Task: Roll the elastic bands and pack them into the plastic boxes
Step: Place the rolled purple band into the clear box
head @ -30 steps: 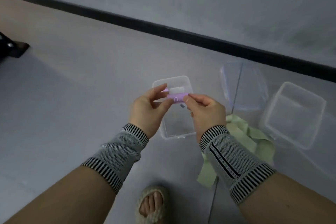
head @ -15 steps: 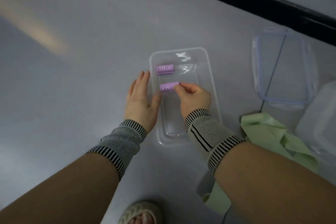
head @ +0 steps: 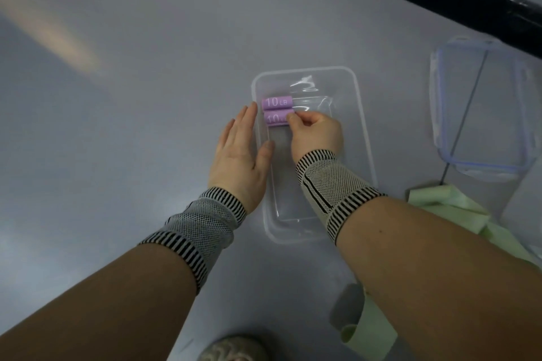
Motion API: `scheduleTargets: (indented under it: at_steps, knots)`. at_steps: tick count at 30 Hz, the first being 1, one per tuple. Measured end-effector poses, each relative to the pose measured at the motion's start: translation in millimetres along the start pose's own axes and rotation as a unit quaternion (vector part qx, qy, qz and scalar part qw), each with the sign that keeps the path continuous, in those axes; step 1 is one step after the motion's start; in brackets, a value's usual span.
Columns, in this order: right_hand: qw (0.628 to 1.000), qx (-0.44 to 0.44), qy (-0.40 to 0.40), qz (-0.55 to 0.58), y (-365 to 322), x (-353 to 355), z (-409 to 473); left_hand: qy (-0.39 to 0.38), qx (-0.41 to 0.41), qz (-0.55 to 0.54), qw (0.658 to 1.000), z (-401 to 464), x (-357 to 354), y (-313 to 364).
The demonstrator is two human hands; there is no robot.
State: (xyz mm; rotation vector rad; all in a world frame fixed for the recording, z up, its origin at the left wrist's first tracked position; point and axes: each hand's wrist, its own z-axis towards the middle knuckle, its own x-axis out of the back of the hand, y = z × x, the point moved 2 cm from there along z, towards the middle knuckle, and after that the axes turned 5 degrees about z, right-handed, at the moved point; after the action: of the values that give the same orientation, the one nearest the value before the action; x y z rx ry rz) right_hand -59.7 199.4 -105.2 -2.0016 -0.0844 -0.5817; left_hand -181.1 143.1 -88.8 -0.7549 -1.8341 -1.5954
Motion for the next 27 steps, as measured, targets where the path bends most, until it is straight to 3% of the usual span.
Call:
scheduleTargets:
  at_steps: [10,18,22,27]
  knots:
    - [0.988,0.068,0.016,-0.135,5,-7,5,0.006,-0.007,0.0,1.0,0,0,-1]
    - [0.978,0.142,0.009,-0.155,10,-7,2,0.001,0.015,-0.018,1.0,0,-3,-4]
    - [0.953,0.187,0.028,-0.239,8,-6,6,0.007,0.001,-0.017,1.0,-1,-2,-3]
    - [0.953,0.222,0.036,-0.205,15,-7,12,0.007,0.003,-0.021,1.0,-1,-2,-2]
